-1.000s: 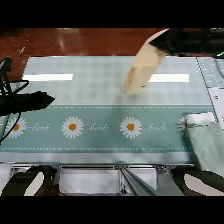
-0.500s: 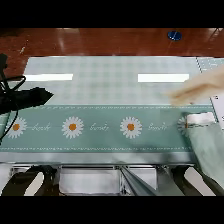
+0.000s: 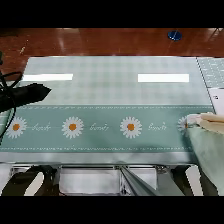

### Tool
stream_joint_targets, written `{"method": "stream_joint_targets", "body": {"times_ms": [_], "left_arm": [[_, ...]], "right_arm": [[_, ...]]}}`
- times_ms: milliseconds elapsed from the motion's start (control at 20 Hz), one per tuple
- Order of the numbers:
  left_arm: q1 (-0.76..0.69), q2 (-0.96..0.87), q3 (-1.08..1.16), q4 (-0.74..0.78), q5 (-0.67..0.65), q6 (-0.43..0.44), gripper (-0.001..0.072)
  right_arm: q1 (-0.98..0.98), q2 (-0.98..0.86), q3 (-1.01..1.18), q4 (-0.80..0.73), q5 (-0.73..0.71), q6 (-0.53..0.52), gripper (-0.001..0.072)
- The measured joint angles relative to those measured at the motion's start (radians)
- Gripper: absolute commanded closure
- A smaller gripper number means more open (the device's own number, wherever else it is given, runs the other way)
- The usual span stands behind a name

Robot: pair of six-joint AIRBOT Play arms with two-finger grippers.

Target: Fold the shirts.

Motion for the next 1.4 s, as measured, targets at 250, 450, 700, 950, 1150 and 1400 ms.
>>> {"method": "stream_joint_targets", "body": {"times_ms": [250,450,700,950,1150,1400], "left_arm": [[-0.003,0.000,0.000,-0.007,0.008,0.003,0.0692],[-0.031,-0.002,0.000,-0.023,0.011,0.003,0.0692],[-0.057,-0.056,0.071,-0.066,0.032,0.026,0.0693],[-0.063,-0.242,0.381,-0.082,-0.034,0.048,0.0693],[-0.117,-0.428,0.684,-0.090,-0.171,0.039,0.0693],[-0.192,-0.512,0.669,0.067,-0.269,-0.010,0.0692]], "right_arm": [[-0.024,0.119,-0.219,-0.180,0.000,0.027,0.0319],[-0.028,0.163,-0.381,-0.254,0.035,0.044,0.0312],[-0.028,0.062,-0.313,-0.216,0.084,0.043,0.0689],[0.071,-0.179,0.014,0.190,0.034,0.037,0.0689],[0.458,-0.341,0.172,0.362,-0.146,0.048,0.0689],[0.999,-0.557,0.184,0.069,-0.308,0.077,0.0690]]}}
